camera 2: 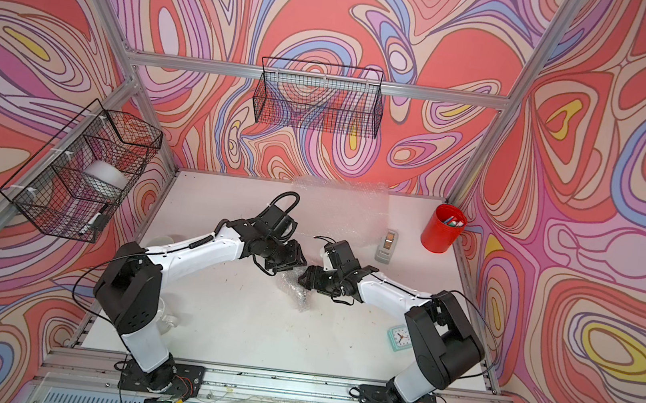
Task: Wrap mugs in bubble wrap
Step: Wrap the mug in bubble wrap.
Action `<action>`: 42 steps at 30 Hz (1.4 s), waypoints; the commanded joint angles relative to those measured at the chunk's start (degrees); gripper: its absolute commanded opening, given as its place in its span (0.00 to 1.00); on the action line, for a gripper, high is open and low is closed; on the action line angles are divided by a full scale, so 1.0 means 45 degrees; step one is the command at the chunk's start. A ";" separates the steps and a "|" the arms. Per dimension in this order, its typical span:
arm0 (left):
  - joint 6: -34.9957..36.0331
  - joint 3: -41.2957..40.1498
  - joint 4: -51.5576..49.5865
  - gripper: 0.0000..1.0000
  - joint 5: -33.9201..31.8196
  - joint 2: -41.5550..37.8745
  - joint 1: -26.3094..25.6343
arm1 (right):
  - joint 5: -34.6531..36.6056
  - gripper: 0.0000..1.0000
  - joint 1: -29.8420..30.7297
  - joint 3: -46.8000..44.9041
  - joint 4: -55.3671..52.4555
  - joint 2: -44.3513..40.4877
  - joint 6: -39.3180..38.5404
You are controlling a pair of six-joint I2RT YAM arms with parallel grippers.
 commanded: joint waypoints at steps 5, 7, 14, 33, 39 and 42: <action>0.3354 -0.0229 -0.1499 0.55 -0.1338 -0.1712 0.0570 | 0.0487 0.67 -0.0066 0.0335 -0.1239 0.0417 -0.0520; 0.4115 -0.0401 -0.1757 0.61 -0.1582 -0.1831 0.0570 | 0.0514 0.67 -0.0067 0.0425 -0.1319 0.0432 -0.0540; 0.5688 -0.0465 -0.2457 0.70 -0.1588 -0.0878 0.0570 | 0.0534 0.67 -0.0066 0.0739 -0.1515 0.0564 -0.0638; 0.5710 -0.0743 -0.1465 0.70 -0.0702 0.1002 0.0257 | 0.0461 0.67 -0.0067 0.1178 -0.1686 0.1013 -0.0764; 0.5364 -0.0744 -0.1654 0.69 -0.1473 0.1935 0.0256 | 0.0470 0.67 -0.0064 0.1151 -0.1684 0.0725 -0.0899; 0.5229 -0.0914 -0.1450 0.69 -0.1269 0.2217 0.0257 | 0.0672 0.71 -0.0075 0.0942 -0.1615 -0.0004 -0.1101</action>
